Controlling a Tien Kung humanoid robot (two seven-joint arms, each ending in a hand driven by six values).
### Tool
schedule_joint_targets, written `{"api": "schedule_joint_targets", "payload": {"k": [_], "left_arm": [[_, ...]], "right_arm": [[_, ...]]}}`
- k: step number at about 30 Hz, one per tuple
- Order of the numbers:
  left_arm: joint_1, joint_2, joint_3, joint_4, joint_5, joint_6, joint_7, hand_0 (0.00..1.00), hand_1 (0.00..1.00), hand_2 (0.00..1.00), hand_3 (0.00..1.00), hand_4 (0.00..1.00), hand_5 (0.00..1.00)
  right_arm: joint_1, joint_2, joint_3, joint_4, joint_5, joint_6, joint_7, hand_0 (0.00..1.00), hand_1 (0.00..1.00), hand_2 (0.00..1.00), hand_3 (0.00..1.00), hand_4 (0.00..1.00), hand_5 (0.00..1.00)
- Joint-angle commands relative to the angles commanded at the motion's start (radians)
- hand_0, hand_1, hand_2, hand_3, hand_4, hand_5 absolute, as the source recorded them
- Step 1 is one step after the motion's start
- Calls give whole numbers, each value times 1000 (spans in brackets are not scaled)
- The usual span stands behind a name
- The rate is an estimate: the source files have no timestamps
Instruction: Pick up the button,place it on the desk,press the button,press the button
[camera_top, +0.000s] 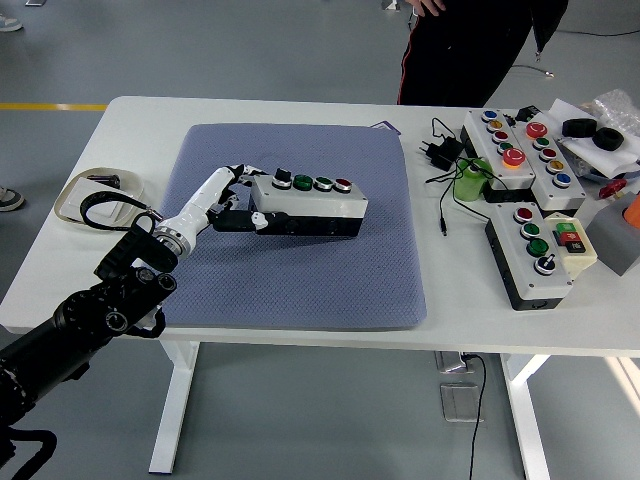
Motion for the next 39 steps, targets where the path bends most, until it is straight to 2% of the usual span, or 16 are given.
{"api": "schedule_joint_targets", "payload": {"k": [4,5,8,10,11,16,17,22,23,28,29,34,35,39], "left_arm": [[-1,0,8,8,0,3,-1,2,2,13,181,279,2],[0,0,6,11,5,6,3,14,2,37,205,322,2],[1,1,1,14,23,11,17,14,2,37,205,322,2],[1,6,-15,15,74,23,44,14,2,37,205,322,2],[1,8,-18,14,97,23,53,68,141,176,338,478,85],[-2,14,-22,12,137,10,72,68,141,176,338,478,85],[-3,16,-22,11,160,4,75,310,417,412,452,422,167],[-4,22,-16,9,225,-4,74,310,417,412,452,422,167],[-4,23,-15,8,232,-4,72,513,577,559,488,496,233],[-4,27,-19,0,263,4,65,513,577,559,488,496,233],[-4,28,-20,-2,266,8,64,656,699,665,511,496,228],[-6,27,-24,0,266,45,57,656,699,665,511,496,228],[-7,26,-25,1,268,54,58,794,756,727,514,485,211],[-8,25,-28,9,275,77,70,794,756,727,514,485,211]], "right_arm": [[0,0,0,0,0,0,-1,644,507,549,591,251,361],[0,0,0,0,-1,0,-1,643,507,549,591,251,360],[0,0,-1,0,0,0,-1,643,507,549,591,251,360],[0,0,2,0,0,0,0,643,507,549,591,251,360],[-1,0,2,0,1,0,0,643,509,549,591,251,361],[0,0,3,0,-1,0,-1,643,509,549,591,251,361],[-1,1,4,0,-2,0,-1,643,509,549,591,251,361],[-1,1,4,0,-1,0,0,643,509,549,591,251,361],[-1,1,4,0,-1,0,0,643,509,549,590,251,360],[0,1,5,0,-1,-1,0,643,509,549,590,251,360],[0,1,5,0,-1,0,0,643,509,549,590,251,360],[0,1,5,0,-1,-1,0,643,509,549,590,251,360],[-1,1,4,0,-1,0,0,643,508,549,591,251,360],[-1,0,4,0,0,0,-1,643,508,549,591,251,360]]}}
